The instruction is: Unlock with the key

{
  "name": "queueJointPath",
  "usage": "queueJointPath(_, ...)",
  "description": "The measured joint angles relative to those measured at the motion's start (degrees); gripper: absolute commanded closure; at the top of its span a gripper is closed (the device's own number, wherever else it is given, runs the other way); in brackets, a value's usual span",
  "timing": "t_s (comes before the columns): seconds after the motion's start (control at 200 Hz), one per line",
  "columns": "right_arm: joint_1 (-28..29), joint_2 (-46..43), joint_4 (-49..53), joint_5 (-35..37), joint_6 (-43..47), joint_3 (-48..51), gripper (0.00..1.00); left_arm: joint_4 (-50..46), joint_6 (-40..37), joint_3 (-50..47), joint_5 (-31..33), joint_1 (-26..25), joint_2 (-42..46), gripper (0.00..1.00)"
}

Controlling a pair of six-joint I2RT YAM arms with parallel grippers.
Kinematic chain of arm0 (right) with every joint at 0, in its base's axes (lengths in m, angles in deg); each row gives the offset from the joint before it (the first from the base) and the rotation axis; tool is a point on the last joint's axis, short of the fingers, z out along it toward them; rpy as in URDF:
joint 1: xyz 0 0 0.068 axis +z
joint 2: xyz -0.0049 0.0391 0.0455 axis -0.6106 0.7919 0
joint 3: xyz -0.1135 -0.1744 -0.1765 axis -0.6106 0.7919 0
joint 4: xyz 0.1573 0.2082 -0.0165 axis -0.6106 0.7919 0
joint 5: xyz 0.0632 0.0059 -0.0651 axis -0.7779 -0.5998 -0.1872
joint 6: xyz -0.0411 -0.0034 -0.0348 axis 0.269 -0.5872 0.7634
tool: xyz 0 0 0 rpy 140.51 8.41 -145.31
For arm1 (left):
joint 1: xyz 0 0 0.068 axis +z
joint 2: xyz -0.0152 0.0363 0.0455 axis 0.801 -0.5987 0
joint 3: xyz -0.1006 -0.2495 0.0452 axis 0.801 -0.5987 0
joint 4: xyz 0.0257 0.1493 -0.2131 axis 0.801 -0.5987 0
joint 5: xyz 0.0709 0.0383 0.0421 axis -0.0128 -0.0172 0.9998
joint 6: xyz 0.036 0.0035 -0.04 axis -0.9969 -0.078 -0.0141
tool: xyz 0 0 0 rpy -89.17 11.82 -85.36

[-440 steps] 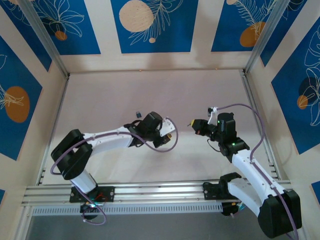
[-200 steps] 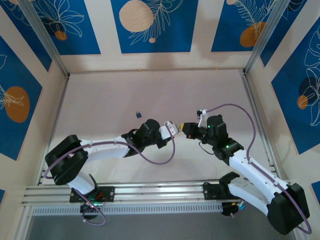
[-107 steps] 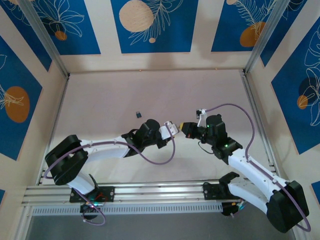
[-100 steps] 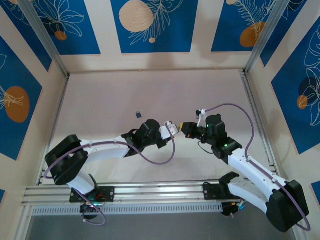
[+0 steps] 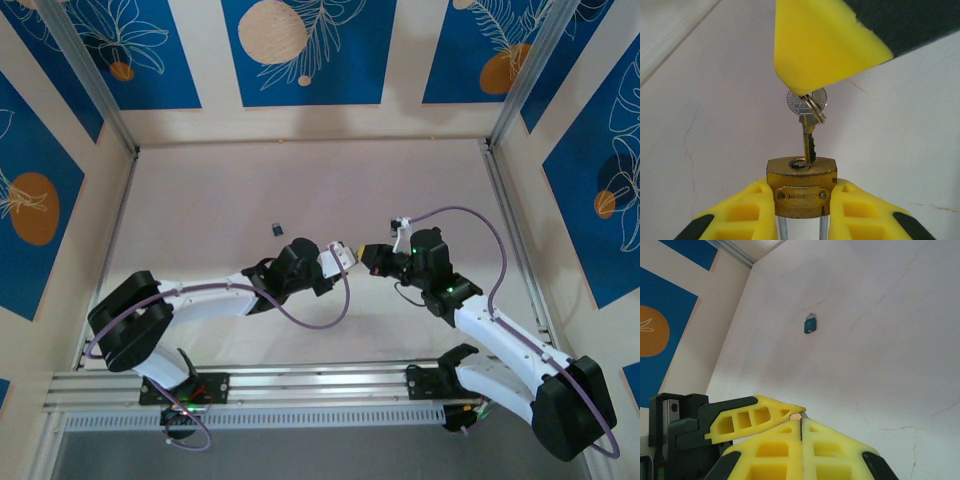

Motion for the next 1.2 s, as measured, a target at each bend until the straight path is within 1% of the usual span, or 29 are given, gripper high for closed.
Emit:
queueJointPath(0.13, 0.0, -0.1, 0.0, -0.4, 0.7, 0.0, 1.0, -0.2, 0.0, 0.0, -0.1, 0.0, 0.0, 0.83)
queueJointPath(0.26, -0.1, -1.8, -1.4, -1.6, 4.3, 1.0, 1.0, -2.8, 0.0, 0.3, -2.1, -0.1, 0.0, 0.83)
queueJointPath(0.38, -0.8, -5.1, -3.5, -4.4, 8.8, 3.0, 1.0, -6.1, 0.0, 1.0, -3.5, -0.1, 0.0, 0.84)
queueJointPath(0.505, -1.7, -5.7, -5.0, -7.7, 12.6, 3.7, 1.0, -8.4, -0.2, 1.1, -4.1, -0.1, 0.8, 0.84)
queueJointPath(0.705, -2.6, -7.8, -6.0, -10.1, 15.8, 5.8, 1.0, -10.4, -1.1, 1.2, -4.2, -0.1, 2.6, 0.84)
queueJointPath(0.8, -2.8, -7.9, -5.9, -10.0, 15.8, 5.8, 1.0, -10.6, -1.1, 1.2, -4.1, -0.1, 3.0, 0.84)
queueJointPath(0.91, -2.8, -6.7, -5.3, -8.0, 15.0, 5.8, 1.0, -10.6, -1.1, 1.2, -4.1, -0.1, 3.0, 0.84)
queueJointPath(1.046, -1.6, -4.5, -3.8, -4.6, 11.7, 5.8, 1.0, -10.6, -1.1, 1.2, -3.8, -0.1, 3.0, 0.84)
queueJointPath(1.201, 0.4, -4.1, -2.5, -1.9, 8.1, 5.7, 1.0, -10.6, -1.2, 1.7, -3.0, -0.1, 3.0, 0.84)
